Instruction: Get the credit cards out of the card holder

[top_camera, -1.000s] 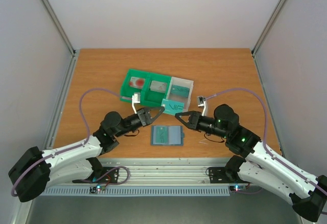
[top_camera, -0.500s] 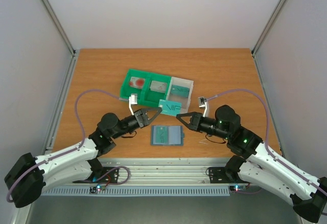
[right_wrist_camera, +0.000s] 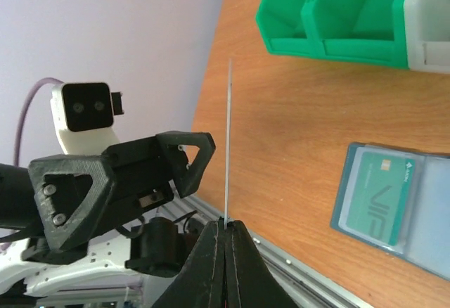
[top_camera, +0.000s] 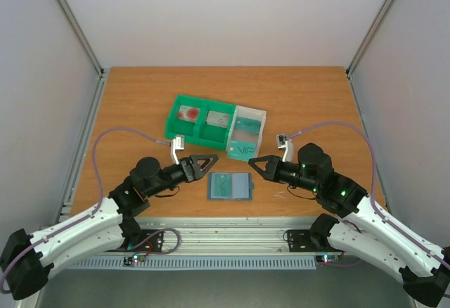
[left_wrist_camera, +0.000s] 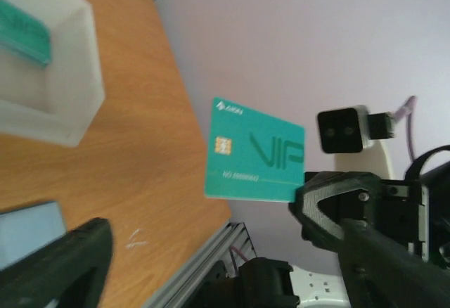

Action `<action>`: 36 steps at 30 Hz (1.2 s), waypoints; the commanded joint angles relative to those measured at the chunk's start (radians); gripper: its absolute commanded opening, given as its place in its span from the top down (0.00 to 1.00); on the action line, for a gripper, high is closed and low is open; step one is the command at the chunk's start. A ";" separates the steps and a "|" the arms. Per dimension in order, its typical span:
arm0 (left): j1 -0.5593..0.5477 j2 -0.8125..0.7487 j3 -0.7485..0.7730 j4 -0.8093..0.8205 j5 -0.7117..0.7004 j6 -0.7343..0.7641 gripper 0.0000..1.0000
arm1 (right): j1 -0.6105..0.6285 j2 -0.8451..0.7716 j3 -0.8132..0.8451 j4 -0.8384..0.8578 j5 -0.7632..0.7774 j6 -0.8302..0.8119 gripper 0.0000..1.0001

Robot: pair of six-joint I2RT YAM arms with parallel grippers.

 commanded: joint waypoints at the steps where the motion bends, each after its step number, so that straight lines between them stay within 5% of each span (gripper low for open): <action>1: -0.002 -0.042 0.087 -0.297 -0.031 0.117 0.01 | -0.001 0.033 0.074 -0.108 0.075 -0.082 0.99; 5: -0.002 -0.042 0.133 -0.487 -0.063 0.181 0.01 | -0.006 0.129 0.141 -0.165 0.109 -0.159 0.99; 17: -0.002 0.001 0.186 -0.692 -0.114 0.335 0.01 | -0.137 0.413 0.253 -0.183 0.140 -0.268 0.99; 36: -0.002 0.012 0.228 -0.827 -0.248 0.506 0.01 | -0.396 0.842 0.429 -0.086 0.031 -0.281 0.99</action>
